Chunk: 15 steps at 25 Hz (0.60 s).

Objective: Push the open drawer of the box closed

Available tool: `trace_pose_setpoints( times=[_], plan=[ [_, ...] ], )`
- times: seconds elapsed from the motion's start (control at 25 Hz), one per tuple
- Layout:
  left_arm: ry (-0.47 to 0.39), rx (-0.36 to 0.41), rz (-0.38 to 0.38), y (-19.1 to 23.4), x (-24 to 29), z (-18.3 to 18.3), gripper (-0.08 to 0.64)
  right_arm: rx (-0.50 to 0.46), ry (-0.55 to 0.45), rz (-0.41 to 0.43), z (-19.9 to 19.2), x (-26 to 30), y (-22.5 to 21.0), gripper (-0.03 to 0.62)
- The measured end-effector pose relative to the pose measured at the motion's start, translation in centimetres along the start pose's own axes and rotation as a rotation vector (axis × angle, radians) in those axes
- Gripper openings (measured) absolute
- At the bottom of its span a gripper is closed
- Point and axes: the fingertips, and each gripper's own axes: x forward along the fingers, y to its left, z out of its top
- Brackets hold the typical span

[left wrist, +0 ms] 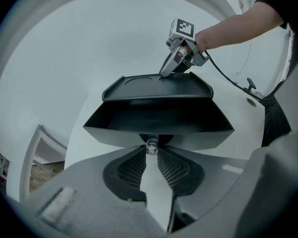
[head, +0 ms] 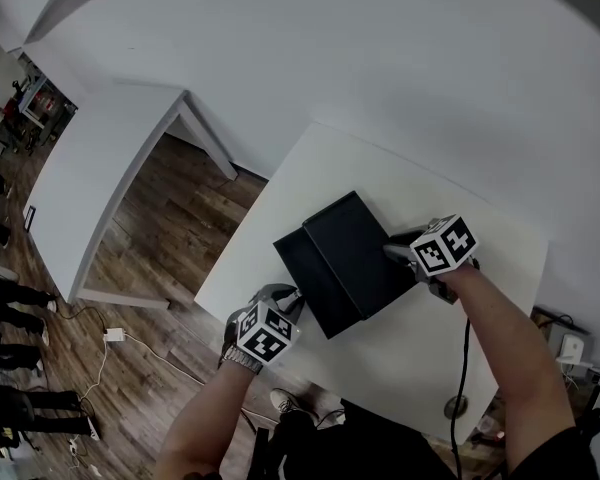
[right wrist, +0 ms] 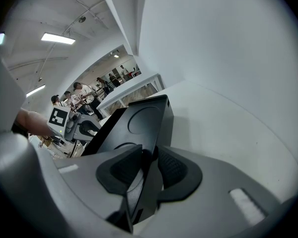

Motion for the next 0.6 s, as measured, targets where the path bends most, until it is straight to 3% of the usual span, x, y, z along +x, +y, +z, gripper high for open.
trace_pose_setpoints(
  times=[0.6],
  plan=[
    [-0.019,-0.009,-0.036,-0.6,2.0,2.8,0.074,0.009,-0.003,0.007,0.0,0.1,0.2,0.103]
  ],
)
